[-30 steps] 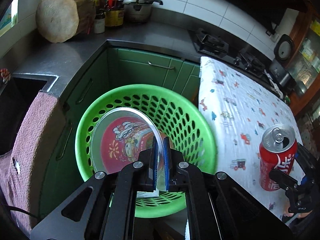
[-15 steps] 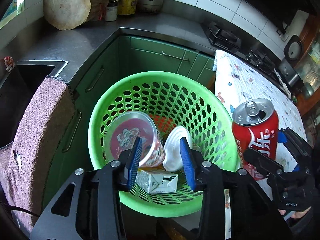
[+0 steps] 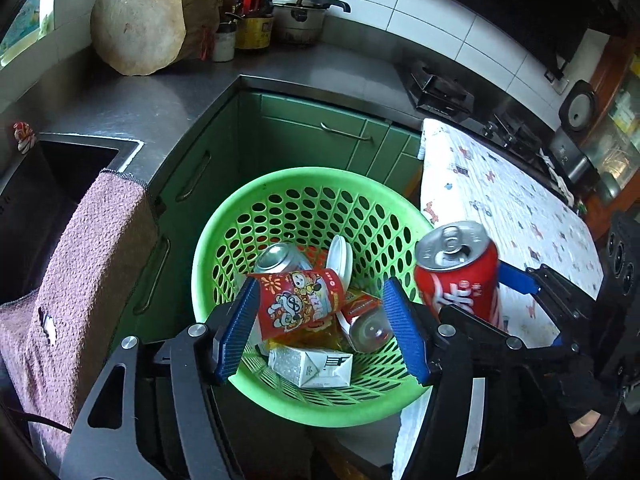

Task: Collect trash

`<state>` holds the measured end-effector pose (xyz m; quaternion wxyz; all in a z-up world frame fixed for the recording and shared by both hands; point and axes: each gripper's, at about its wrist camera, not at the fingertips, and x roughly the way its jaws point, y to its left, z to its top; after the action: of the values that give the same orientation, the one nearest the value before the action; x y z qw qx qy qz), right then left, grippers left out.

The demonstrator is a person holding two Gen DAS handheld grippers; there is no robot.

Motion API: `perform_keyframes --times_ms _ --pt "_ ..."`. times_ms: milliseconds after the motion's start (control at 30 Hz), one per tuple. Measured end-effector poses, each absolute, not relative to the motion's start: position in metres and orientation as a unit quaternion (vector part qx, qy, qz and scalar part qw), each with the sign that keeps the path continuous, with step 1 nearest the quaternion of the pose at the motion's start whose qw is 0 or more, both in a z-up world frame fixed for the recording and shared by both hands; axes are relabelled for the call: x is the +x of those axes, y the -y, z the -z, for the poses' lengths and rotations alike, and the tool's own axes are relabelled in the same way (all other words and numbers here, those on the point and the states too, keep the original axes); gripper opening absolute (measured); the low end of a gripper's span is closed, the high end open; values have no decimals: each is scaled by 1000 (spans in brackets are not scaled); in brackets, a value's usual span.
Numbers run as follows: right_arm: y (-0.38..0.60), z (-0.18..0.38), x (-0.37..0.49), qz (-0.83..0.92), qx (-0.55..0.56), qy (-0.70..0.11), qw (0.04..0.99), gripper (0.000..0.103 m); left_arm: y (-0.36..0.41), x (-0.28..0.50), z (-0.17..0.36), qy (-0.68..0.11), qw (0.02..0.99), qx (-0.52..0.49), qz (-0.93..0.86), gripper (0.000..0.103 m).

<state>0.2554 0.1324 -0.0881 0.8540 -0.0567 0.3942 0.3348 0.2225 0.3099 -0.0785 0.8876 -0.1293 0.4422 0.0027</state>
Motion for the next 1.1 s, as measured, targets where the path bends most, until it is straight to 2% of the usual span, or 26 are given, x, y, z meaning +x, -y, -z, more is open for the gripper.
perform_keyframes --times_ms 533,1100 --pt "-108 60 229 -318 -58 -372 870 82 -307 216 60 -425 894 -138 -6 78" --pt "-8 37 143 -303 -51 -362 880 88 -236 153 32 -406 906 -113 -37 95"
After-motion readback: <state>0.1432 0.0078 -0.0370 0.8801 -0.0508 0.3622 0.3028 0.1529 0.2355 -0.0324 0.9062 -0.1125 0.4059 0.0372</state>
